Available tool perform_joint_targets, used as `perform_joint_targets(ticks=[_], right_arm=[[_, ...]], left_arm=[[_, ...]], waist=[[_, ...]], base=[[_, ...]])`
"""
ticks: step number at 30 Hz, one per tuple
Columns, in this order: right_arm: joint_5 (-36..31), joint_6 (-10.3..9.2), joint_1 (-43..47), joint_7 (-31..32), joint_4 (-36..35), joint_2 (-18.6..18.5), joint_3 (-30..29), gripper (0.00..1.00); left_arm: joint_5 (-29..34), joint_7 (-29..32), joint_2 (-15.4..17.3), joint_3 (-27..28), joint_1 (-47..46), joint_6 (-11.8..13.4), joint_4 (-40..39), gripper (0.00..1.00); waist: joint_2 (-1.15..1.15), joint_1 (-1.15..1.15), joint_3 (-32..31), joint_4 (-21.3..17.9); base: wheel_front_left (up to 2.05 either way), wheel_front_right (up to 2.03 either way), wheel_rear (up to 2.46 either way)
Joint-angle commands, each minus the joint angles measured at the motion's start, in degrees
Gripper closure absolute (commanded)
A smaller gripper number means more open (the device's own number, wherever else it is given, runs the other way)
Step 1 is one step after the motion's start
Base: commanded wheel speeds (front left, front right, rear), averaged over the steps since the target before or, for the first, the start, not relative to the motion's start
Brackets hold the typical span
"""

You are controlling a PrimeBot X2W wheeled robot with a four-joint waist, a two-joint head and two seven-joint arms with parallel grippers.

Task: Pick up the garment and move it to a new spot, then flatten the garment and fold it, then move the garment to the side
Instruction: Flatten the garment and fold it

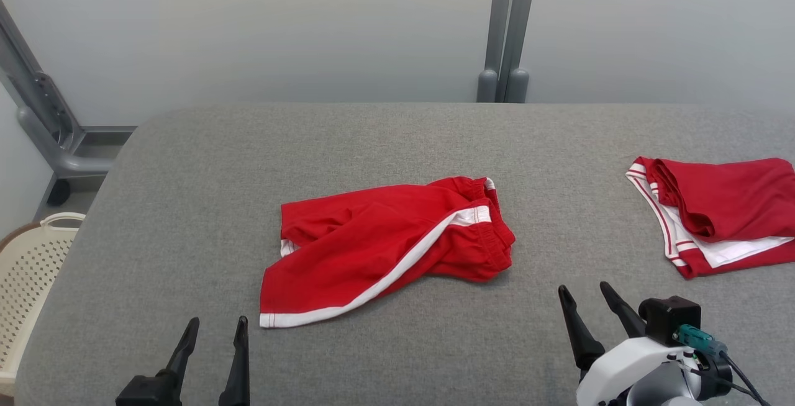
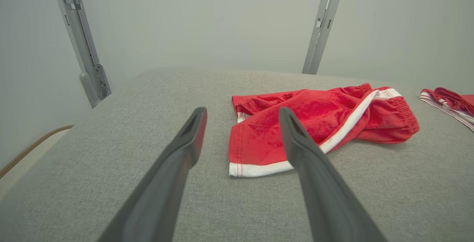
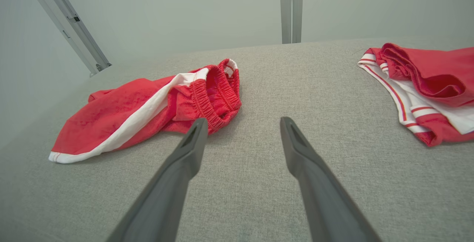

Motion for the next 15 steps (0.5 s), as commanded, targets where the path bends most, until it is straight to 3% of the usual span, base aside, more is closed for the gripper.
perform_joint_targets(ticks=[1,9,15], right_arm=[[0.33,-0.05,1.04,0.25,0.22,-0.17,0.27,0.00],[-0.11,-0.05,1.45,0.72,-0.01,-0.17,0.83,0.00],[-0.57,-0.05,1.58,0.83,-0.44,-0.17,0.83,0.00]], left_arm=[[0.19,-0.16,-0.60,0.70,0.93,-0.54,1.05,0.00],[-0.39,-0.17,-1.23,2.56,-0.66,-1.62,4.04,0.00],[0.34,-0.17,-1.78,2.78,-0.85,-0.73,3.66,0.00]], waist=[[0.00,0.00,-0.25,0.03],[0.00,0.00,-0.55,-0.50],[0.00,0.00,-0.27,-0.82]], base=[[0.00,0.00,0.00],[0.00,0.00,0.00],[0.00,0.00,0.00]])
